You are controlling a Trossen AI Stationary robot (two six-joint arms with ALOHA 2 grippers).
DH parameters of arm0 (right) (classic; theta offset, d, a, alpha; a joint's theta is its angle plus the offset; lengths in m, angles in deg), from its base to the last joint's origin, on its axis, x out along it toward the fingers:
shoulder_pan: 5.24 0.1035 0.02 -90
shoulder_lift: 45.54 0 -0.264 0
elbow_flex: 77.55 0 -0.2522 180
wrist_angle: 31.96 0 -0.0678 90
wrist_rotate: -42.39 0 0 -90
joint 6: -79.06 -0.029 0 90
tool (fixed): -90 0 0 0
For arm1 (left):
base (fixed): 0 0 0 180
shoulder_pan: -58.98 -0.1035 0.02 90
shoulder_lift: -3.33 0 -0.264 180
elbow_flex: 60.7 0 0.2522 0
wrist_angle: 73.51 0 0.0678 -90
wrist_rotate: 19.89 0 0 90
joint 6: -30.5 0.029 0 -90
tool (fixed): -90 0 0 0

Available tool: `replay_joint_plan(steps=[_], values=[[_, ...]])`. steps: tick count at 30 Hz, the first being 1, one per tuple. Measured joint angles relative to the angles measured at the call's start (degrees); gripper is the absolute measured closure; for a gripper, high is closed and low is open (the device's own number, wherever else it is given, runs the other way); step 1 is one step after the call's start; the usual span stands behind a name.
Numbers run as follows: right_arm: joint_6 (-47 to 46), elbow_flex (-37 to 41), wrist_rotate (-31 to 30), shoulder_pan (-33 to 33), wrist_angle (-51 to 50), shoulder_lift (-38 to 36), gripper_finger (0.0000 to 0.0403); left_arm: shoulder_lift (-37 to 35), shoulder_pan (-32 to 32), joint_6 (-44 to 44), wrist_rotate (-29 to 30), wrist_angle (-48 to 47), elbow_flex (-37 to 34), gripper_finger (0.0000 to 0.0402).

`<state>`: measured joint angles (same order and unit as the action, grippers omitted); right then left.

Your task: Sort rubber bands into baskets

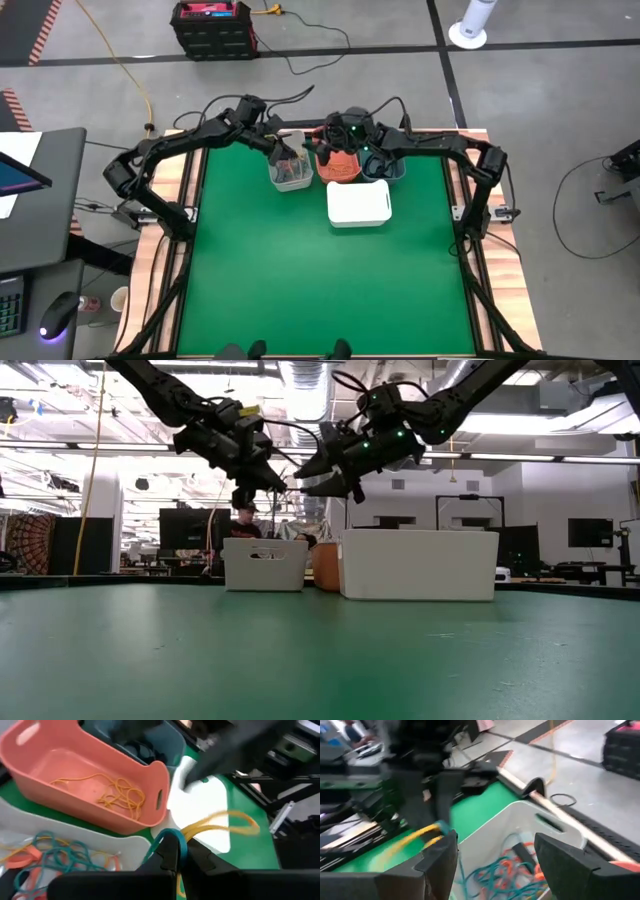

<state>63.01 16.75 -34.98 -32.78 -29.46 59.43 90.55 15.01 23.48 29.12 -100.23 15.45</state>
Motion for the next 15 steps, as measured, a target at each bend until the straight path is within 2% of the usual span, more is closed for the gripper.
replay_joint_plan(steps=[9, 15], values=[[6.6, 0.0, 1.0, 2.5, 0.1, 0.0, 0.0117, 0.0, 0.0, 0.1, 1.3, 0.0, 0.0, 0.0401], [7.6, 0.0, 1.0, 3.6, 0.7, -0.6, 0.0117, 0.0, -0.2, -0.2, 1.3, 0.0, 0.0, 0.0401]])
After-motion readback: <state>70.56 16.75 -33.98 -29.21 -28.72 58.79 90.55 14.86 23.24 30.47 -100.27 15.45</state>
